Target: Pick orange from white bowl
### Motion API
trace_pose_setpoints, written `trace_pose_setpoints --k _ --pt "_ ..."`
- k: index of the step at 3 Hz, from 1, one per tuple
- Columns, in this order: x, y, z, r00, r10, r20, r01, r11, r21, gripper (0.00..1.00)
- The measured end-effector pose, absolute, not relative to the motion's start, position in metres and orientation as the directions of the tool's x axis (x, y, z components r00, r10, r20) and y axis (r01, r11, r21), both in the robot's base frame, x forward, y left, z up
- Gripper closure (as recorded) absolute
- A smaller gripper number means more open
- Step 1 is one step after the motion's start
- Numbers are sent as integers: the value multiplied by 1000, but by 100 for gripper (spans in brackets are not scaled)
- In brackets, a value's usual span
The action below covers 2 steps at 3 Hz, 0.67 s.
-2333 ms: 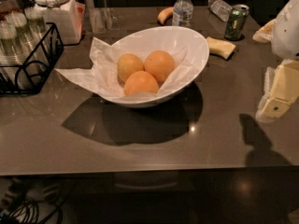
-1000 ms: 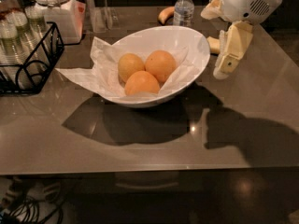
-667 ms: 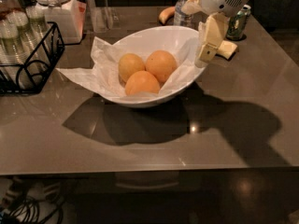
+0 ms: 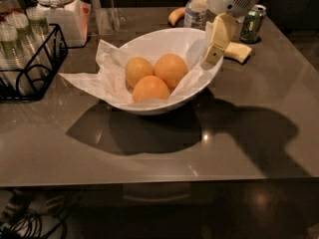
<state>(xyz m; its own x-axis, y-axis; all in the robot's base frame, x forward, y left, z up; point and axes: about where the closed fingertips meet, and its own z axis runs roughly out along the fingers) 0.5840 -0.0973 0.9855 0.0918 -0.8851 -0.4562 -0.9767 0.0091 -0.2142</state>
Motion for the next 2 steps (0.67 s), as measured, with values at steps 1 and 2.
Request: trace_pose_setpoints --k 1,2 --pt "603 -69 967 122 -868 -481 -984 -42 -174 0" --pt "623 -32 950 164 -855 -492 -984 -108 -140 0"
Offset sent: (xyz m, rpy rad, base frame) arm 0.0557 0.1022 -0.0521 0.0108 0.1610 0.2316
